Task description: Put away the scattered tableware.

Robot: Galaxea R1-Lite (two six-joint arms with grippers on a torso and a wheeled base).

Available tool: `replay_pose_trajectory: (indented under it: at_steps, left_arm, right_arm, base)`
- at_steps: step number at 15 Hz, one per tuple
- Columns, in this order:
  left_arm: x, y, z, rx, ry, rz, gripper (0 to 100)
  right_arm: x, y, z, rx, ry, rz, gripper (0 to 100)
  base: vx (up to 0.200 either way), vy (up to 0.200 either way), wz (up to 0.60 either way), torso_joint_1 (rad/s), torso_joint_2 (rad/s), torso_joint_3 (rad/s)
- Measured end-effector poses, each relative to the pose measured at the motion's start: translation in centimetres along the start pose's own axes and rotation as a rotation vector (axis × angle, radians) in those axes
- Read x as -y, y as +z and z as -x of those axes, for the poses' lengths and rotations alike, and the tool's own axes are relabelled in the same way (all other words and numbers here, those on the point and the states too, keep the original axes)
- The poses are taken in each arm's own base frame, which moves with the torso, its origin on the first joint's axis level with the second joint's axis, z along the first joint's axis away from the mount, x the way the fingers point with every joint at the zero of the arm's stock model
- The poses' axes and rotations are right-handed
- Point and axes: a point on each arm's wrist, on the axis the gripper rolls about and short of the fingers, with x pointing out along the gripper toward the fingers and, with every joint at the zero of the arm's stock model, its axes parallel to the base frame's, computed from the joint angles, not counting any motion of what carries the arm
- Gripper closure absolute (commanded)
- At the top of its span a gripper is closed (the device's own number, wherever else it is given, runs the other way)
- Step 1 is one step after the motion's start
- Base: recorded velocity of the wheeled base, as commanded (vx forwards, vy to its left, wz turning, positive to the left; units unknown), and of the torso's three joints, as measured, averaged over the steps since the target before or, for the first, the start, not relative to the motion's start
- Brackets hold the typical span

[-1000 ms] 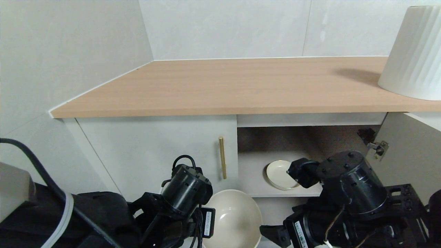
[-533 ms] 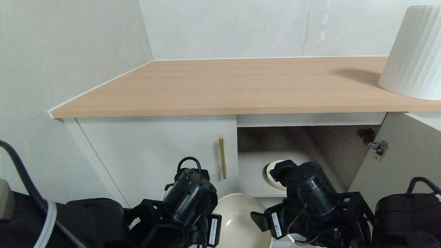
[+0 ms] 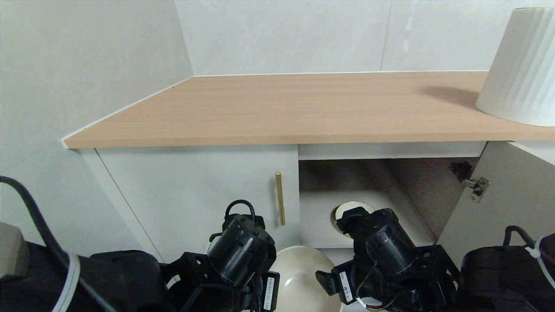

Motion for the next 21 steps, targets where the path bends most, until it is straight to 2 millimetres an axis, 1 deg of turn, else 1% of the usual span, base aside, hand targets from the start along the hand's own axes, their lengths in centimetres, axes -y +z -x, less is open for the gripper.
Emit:
replay_pose_trajectory:
  at_steps: [1,14,15,21]
  left_arm:
    - [0.01,-0.03,-0.05,-0.002,0.001,-0.001,100]
    - [0.05,-0.04,-0.19,-0.004,0.001,-0.001,100]
    - [0.05,-0.04,-0.19,-0.004,0.001,-0.001,0]
    - [-0.02,0.03,-0.21,-0.002,0.009,0.001,0]
  right_arm:
    - [0.01,-0.01,-0.03,0.000,-0.001,0.000,100]
    - [0.11,-0.13,-0.13,-0.008,-0.001,0.001,100]
    - [0.11,-0.13,-0.13,-0.007,-0.002,0.001,100]
    - [0.17,-0.18,-0.16,-0.008,-0.013,0.001,100]
  base:
    - [0.000,0.000,0.00,0.000,0.00,0.000]
    - [0.000,0.000,0.00,0.000,0.00,0.000]
    - [0.000,0.000,0.00,0.000,0.00,0.000]
    - [0.000,0.000,0.00,0.000,0.00,0.000]
